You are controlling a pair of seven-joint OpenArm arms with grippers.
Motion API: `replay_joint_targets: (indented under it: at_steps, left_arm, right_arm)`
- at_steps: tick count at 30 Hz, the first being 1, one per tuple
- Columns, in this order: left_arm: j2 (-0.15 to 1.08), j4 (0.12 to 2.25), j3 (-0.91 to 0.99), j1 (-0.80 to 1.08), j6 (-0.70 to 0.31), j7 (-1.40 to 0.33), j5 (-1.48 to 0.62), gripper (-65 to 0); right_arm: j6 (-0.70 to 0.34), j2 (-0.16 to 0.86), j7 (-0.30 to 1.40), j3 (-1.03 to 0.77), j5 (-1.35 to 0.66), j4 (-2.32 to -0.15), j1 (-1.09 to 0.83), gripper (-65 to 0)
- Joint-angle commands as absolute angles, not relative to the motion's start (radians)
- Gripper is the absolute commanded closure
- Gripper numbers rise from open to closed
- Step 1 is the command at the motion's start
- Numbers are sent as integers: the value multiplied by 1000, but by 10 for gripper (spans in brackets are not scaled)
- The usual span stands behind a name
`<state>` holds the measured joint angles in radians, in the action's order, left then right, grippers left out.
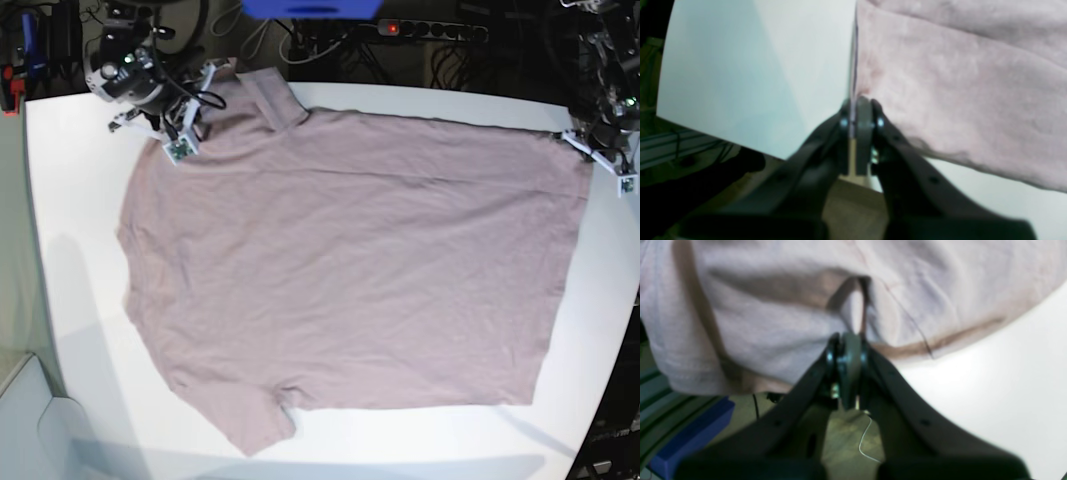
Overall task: Layout the t-shirt on the table in an organized manner, then fold the t-shirt properly
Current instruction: 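Lift the collar edge with both grippers and fold it over the shirt body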
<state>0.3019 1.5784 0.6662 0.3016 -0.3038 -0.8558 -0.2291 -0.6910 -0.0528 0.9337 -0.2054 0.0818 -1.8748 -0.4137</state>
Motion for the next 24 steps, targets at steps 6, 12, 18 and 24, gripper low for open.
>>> replay_joint_targets:
  at_steps: [6,12,18,24]
  left_arm:
    - [323,1661,674,295,-303,-839,-239,-1]
    - [323,1778,697,286,-303,-909,-242,-1]
    - [314,1871,799,239,-305,-997,-242,-1]
    - [320,1873,802,226,-305,-1003,-242,-1]
  right_arm:
    - [-698,-30,993,-200,93,-1982,-432,0]
    - [-698,13,995,-208,91,-2022,-427,0]
    - [-698,41,984,-225,93,-2025,-423,0]
    - [-698,41,993,-282,96,-2026,-367,0]
